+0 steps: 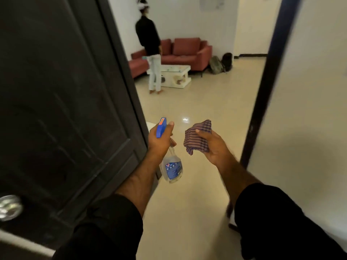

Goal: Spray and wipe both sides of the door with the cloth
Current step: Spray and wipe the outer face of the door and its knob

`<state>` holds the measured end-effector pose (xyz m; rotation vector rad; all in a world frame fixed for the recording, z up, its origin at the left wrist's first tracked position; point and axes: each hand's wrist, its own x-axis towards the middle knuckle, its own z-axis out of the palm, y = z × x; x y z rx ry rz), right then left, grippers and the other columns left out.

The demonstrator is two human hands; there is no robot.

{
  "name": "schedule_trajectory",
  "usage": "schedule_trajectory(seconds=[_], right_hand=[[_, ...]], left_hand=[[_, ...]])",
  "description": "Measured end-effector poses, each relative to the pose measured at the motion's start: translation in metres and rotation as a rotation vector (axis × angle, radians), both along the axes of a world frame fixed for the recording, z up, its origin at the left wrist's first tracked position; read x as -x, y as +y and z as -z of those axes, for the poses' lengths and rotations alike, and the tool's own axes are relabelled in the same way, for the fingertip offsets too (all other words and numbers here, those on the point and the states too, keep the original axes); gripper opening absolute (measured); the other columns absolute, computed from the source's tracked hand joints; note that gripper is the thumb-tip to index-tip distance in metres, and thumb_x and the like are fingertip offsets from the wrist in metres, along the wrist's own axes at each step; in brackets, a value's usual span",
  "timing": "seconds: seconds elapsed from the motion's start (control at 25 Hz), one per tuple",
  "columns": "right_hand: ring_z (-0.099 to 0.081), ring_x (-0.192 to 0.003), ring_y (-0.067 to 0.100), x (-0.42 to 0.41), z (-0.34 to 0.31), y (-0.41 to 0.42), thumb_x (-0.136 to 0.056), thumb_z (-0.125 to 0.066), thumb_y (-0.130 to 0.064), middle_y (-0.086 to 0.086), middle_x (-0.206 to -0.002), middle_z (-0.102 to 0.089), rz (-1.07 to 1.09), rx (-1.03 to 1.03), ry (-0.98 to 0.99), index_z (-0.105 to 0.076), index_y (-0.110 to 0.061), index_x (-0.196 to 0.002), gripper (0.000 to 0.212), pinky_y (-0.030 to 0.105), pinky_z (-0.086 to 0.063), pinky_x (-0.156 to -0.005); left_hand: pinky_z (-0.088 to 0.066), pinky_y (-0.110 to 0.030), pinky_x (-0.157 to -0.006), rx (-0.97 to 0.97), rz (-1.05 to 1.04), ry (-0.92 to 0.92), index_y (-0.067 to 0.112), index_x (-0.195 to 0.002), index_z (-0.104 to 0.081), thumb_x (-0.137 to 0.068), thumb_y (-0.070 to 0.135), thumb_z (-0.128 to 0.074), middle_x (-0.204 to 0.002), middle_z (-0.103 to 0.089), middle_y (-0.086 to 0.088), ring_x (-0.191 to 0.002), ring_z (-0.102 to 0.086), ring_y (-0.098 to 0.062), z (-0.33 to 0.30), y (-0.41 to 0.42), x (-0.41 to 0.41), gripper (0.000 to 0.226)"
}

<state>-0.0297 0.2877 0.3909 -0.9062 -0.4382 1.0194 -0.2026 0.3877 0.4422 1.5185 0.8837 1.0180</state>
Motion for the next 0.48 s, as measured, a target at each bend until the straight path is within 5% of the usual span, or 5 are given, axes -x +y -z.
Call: schedule_trajectory(seconds=[0.08, 0.24, 0.4, 0.48], right_hand=[[-0.078, -0.087, 0.03, 0.036, -0.029, 0.075, -0.105, -0.063, -0.008, 0.024, -0.117, -0.074, -0.036, -0.007, -0.012, -0.071, -0.003, -0.121, 0.019, 0.041, -0.066, -0.072], [-0.076, -0.111, 0.037, 0.107, -0.109, 0.212, -0.108, -0.058, -0.012, 0.023, -0.129, -0.074, -0.074, -0.097, -0.015, -0.07, -0.006, -0.133, 0.028, 0.052, -0.062, -0.095], [-0.079, -0.106, 0.032, 0.149, -0.206, 0.311, -0.107, -0.06, -0.009, 0.014, -0.119, -0.079, -0.071, -0.25, -0.023, -0.068, -0.01, -0.135, 0.028, 0.05, -0.066, -0.089], [-0.079, -0.104, 0.033, 0.159, -0.256, 0.359, -0.107, -0.06, -0.009, 0.012, -0.115, -0.08, -0.09, -0.329, -0.045, -0.07, -0.011, -0.129, 0.024, 0.05, -0.066, -0.087]], left_hand=[[-0.062, -0.042, -0.059, 0.017, -0.072, -0.014, -0.006, -0.097, -0.061, -0.097, 0.04, -0.072, -0.077, -0.063, -0.015, -0.06, -0.069, -0.031, -0.032, 0.053, 0.046, 0.047], [-0.065, -0.045, -0.06, -0.112, -0.176, 0.058, 0.001, -0.095, -0.057, -0.092, 0.033, -0.08, -0.084, -0.065, -0.028, -0.061, -0.071, -0.031, -0.113, 0.138, 0.137, 0.039], [-0.064, -0.037, -0.056, -0.243, -0.271, 0.156, -0.009, -0.104, -0.059, -0.093, 0.019, -0.077, -0.076, -0.066, -0.016, -0.053, -0.067, -0.023, -0.199, 0.198, 0.179, 0.036], [-0.064, -0.046, -0.06, -0.268, -0.29, 0.13, -0.009, -0.097, -0.063, -0.093, 0.016, -0.075, -0.072, -0.067, -0.014, -0.052, -0.066, -0.025, -0.248, 0.224, 0.183, 0.028]])
